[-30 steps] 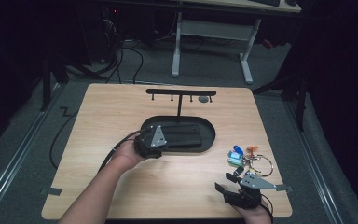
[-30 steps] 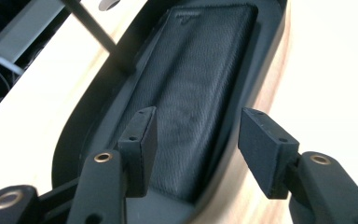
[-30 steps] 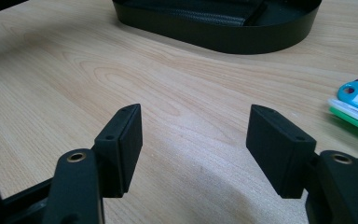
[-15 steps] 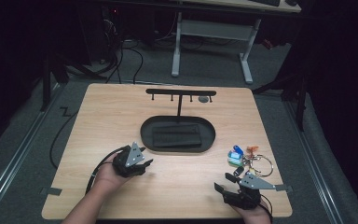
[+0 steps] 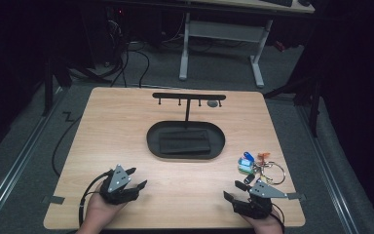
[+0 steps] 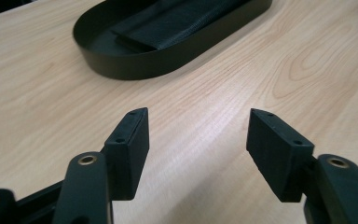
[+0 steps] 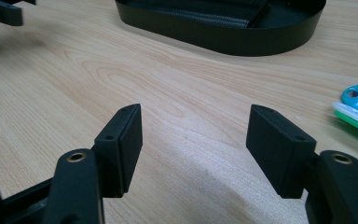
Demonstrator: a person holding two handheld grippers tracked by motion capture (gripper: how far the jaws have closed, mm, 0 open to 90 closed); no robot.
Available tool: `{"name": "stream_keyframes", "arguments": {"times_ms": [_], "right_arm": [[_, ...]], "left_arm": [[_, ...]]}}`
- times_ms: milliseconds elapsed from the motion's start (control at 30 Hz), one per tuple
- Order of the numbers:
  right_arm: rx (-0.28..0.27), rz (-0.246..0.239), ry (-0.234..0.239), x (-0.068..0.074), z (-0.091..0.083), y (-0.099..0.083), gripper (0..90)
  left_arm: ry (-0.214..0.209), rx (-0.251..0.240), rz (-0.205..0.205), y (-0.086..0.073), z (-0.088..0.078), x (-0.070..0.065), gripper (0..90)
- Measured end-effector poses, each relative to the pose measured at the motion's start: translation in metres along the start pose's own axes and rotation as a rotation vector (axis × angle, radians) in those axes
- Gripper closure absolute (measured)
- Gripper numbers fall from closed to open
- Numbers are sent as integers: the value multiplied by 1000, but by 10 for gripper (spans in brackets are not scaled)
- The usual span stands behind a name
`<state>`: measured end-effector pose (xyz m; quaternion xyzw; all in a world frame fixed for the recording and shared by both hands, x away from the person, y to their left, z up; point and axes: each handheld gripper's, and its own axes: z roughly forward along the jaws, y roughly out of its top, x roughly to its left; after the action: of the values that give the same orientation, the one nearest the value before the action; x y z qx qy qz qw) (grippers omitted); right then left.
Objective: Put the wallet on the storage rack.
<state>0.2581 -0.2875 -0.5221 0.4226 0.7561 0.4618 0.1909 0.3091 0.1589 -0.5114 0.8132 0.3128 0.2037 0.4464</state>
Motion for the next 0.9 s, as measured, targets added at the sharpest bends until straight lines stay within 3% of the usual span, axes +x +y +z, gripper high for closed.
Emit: {"name": "stream_keyframes", "arguments": {"times_ms": [67,100,400,633,700,800,900], "right_arm": [[-1,-3,-1,0,0,0,365],[0,-3,-1,0,0,0,365],[-5,7,-7,-1,2,1,365],[23,-10,-10,3,6,3,370],[36,6,-21,4,8,5,368],[57,13,-32,5,10,11,376],[78,-15,-35,6,12,15,393]], "left_arm": [[-12,-27,-74,-8,-8,-2,383],[-20,-25,-88,-11,-9,-3,377],[-54,-30,-45,-10,-6,-7,339],[-105,-59,-33,-8,-4,-9,345],[-133,-62,-18,-8,-4,-10,359],[-131,-62,6,-8,-6,-11,357],[-131,-97,-15,-8,-12,-6,358]]}}
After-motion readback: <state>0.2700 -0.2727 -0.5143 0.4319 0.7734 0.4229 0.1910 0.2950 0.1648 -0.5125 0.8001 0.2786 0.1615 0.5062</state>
